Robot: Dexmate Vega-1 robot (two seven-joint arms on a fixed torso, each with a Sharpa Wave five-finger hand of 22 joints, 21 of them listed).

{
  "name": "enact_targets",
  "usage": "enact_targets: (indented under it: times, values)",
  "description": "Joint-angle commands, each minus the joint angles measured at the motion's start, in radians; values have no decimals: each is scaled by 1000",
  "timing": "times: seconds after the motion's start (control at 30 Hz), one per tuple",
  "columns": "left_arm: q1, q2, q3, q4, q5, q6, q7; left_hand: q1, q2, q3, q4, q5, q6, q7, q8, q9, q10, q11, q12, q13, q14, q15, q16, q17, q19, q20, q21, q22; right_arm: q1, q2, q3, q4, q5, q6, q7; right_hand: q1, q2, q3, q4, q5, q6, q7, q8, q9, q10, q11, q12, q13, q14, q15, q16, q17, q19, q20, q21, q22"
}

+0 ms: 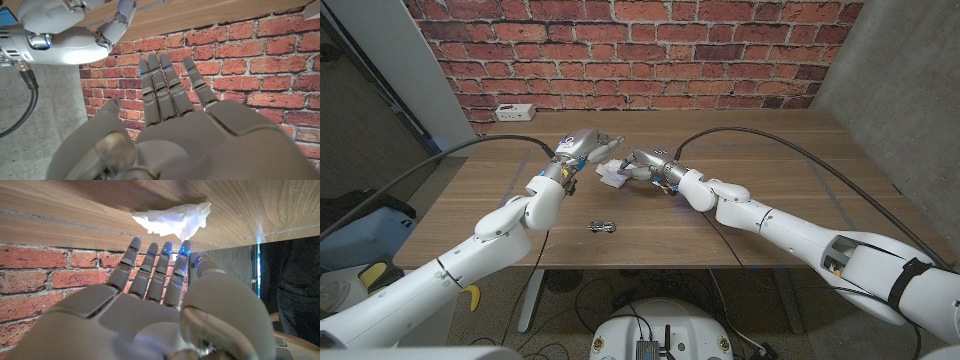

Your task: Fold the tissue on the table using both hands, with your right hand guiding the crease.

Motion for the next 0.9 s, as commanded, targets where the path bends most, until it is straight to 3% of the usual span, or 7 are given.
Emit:
enact_targets:
  times: [0.03, 0.2, 0.33, 0.9]
  values:
    - [2, 0, -1, -6, 5, 6, -6, 3, -6, 2, -7, 4, 1, -10, -4, 3, 4, -4, -1, 2, 4, 2, -2, 3, 1, 1, -4, 1, -17, -2, -10, -29, -42, -42, 40, 17, -3, 7, -17, -6, 14, -4, 2, 4, 13, -13, 8, 5, 11, -102, 9, 10, 14, -4, 8, 3]
    - [8, 1, -4, -11, 5, 13, -5, 1, -7, 3, -8, 5, 1, -20, -5, 3, 1, -11, -3, 2, 4, 1, -3, 4, 1, -1, -4, 0, 0, 13, -22, -2, -31, -30, 79, 15, -7, 20, -26, -11, -48, -13, -34, 4, -37, -10, -15, 4, -13, -95, -11, 9, 15, -19, 7, 3]
    - [8, 1, -5, -12, 6, 15, -7, 1, -8, 3, -9, 5, 1, -25, -5, 3, 1, -16, -3, 3, 4, -3, -4, 4, 2, -2, -3, -1, 11, 24, -28, 17, -22, -29, 102, 8, -6, 26, -26, -14, -69, -11, -47, 4, -66, 0, -29, 3, -22, -87, -18, 11, 16, -23, 7, 3]
    - [2, 0, -3, -4, 1, 13, -10, -4, -9, 7, -13, 9, 9, -54, -4, 4, 8, -45, -2, 5, 6, -19, -7, 5, 4, -7, -3, -4, 30, 41, -51, 55, -15, -59, 143, -28, -13, 23, -16, -21, -39, 0, -41, 5, -42, 2, -24, 2, -13, -87, -17, 18, 9, -10, 4, 4]
